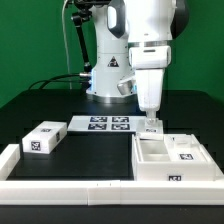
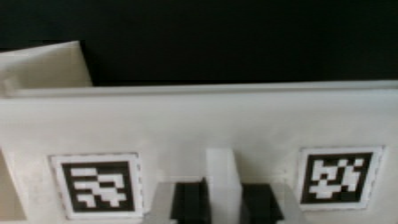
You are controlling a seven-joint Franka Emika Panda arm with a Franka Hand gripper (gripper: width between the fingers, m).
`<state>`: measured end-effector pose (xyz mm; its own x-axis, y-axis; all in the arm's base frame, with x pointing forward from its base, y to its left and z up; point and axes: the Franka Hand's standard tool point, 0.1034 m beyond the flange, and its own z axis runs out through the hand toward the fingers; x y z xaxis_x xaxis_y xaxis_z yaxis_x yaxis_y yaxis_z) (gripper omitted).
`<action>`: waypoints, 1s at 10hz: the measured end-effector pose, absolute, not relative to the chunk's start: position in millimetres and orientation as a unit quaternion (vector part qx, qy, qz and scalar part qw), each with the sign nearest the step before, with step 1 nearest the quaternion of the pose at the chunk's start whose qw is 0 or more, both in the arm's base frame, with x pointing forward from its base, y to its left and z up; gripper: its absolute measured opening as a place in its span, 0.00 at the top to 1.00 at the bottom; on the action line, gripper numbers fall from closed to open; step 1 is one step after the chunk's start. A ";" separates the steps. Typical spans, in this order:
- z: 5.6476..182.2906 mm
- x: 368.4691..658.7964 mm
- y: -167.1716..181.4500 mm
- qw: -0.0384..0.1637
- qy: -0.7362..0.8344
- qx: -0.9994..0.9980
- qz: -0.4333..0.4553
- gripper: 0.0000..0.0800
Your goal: Assemble cabinet
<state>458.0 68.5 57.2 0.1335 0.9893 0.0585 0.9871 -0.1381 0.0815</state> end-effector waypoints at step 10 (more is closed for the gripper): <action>55.9 459.7 66.2 0.006 0.661 0.750 0.034 0.91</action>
Offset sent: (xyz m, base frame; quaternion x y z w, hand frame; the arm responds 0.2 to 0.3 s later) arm 0.0089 0.0018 -0.0018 0.0052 0.0036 -0.0139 0.9999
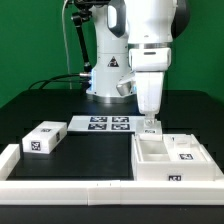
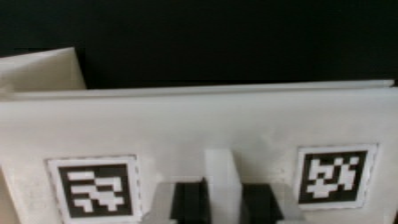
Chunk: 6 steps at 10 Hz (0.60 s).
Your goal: Assemble cabinet
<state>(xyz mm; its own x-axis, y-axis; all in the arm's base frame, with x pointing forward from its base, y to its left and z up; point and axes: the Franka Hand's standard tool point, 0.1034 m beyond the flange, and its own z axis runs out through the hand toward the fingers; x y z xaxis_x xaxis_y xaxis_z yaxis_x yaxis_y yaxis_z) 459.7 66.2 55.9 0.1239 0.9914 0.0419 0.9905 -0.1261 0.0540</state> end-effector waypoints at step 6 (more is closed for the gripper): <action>57.5 474.9 64.6 0.004 0.684 0.729 0.023 0.91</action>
Offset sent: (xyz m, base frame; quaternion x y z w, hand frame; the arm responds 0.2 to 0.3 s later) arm 0.0229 0.0093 0.0042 0.0185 0.0079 -0.0398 0.9990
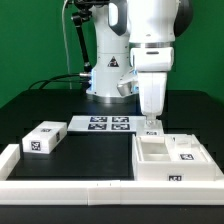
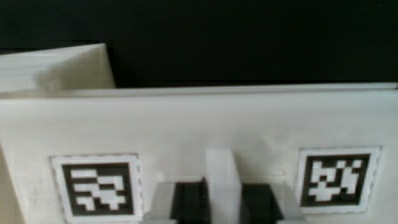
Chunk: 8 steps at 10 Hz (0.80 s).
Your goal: Assemble cabinet
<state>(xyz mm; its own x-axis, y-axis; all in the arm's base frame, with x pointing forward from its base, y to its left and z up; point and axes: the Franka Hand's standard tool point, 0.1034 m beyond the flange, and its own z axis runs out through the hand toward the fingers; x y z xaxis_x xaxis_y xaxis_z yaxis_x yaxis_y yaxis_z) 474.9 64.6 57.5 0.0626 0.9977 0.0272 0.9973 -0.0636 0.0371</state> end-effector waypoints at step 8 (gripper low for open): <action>60.0 502.1 63.8 0.003 0.683 0.730 0.018 0.91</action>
Offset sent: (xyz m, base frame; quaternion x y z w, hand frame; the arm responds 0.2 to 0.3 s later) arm 0.0000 0.0000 0.0000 0.0000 0.0000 0.0000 1.0000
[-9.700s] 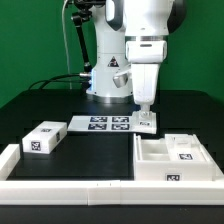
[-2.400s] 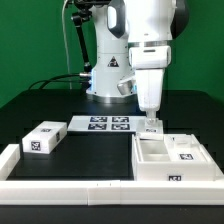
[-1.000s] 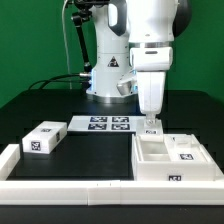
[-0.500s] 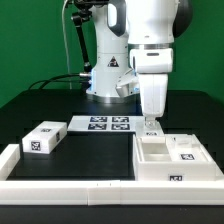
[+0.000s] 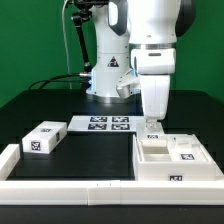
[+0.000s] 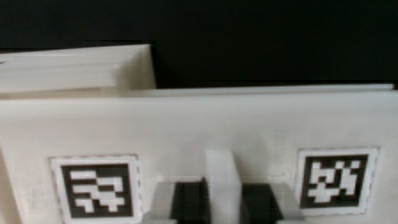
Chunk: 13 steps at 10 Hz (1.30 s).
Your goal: Assemble cabinet
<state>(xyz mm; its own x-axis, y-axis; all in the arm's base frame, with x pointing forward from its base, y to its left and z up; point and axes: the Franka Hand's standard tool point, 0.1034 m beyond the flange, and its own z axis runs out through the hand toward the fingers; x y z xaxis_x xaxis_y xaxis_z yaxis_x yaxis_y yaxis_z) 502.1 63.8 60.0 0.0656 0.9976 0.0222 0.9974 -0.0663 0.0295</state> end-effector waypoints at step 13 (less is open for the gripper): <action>61.9 564.5 60.4 0.008 0.685 0.728 0.029 0.91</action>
Offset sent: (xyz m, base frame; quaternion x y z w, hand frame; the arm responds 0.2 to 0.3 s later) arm 0.0261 0.0026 -0.0082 0.0209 0.0192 -0.0373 0.9989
